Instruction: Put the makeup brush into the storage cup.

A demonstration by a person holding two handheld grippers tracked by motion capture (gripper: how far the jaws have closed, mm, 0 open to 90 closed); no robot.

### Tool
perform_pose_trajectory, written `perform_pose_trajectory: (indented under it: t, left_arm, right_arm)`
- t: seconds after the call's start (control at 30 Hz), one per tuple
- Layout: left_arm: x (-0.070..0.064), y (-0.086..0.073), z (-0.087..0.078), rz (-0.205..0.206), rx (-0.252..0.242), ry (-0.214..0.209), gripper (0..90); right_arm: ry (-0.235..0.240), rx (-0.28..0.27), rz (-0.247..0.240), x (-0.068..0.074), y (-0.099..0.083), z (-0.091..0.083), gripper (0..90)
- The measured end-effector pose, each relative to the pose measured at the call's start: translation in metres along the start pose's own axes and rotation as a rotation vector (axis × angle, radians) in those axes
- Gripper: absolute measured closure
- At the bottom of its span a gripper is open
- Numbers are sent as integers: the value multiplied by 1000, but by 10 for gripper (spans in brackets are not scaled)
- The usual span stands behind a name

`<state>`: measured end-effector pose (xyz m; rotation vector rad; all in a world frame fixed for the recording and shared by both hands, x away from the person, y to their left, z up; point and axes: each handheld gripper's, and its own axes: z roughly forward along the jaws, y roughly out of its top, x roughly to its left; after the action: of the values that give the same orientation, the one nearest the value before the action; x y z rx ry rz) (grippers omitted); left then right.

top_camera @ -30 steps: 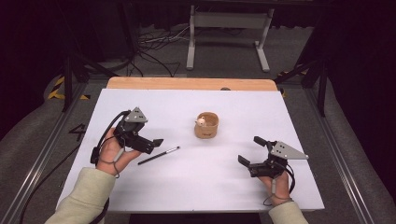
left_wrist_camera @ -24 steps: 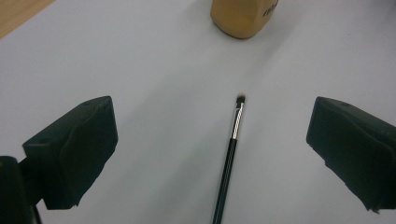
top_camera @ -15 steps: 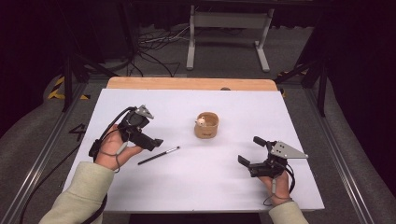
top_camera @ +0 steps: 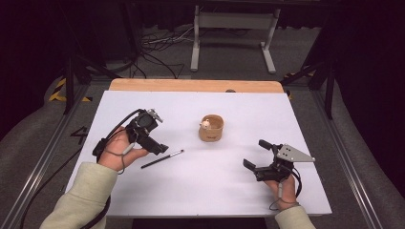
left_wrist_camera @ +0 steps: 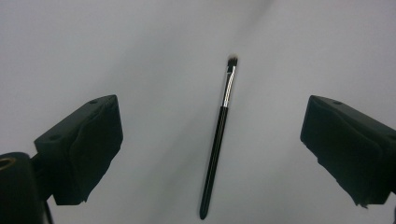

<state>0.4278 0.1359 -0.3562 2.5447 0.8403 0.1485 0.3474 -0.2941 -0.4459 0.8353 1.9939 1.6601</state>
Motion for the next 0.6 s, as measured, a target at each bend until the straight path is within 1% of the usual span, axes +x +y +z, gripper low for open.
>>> perform_pose_trajectory:
  t: [0.03, 0.13, 0.17, 0.2, 0.23, 0.27, 0.33, 0.4, 0.43, 0.5, 0.57, 0.6]
  left_arm:
    - [0, 0, 0, 0, 0, 0, 72]
    - [-1, 1, 3, 2, 25, 5, 82]
    - [-1, 1, 5, 9, 31, 7, 89]
    - [-1, 1, 7, 5, 39, 5, 94]
    - [0, 1, 8, 12, 44, 10, 96]
    - [-1, 0, 9, 4, 49, 13, 97]
    - [0, 0, 11, 6, 51, 7, 103]
    - [0, 0, 14, 14, 57, 16, 101]
    - [0, -1, 16, 9, 60, 13, 101]
    - [0, -2, 20, 15, 69, 9, 104]
    - [0, -3, 23, 9, 77, 2, 107]
    - [1, -3, 25, 12, 80, 2, 113]
  right_arm:
    - [0, 0, 0, 0, 0, 0, 0]
    - [4, 0, 5, 0, 0, 0, 0]
    - [4, 0, 3, 0, 0, 0, 0]
    - [3, 0, 2, 0, 0, 0, 0]
    - [2, 1, 2, 0, 0, 0, 0]
    - [2, 0, 4, 0, 0, 0, 0]
    - [2, 1, 1, 0, 0, 0, 0]
    - [3, 1, 3, 0, 0, 0, 0]
    - [4, 0, 5, 0, 0, 0, 0]
    - [5, 1, 6, 0, 0, 0, 0]
    - [6, 1, 6, 0, 0, 0, 0]
    - [6, 0, 6, 0, 0, 0, 0]
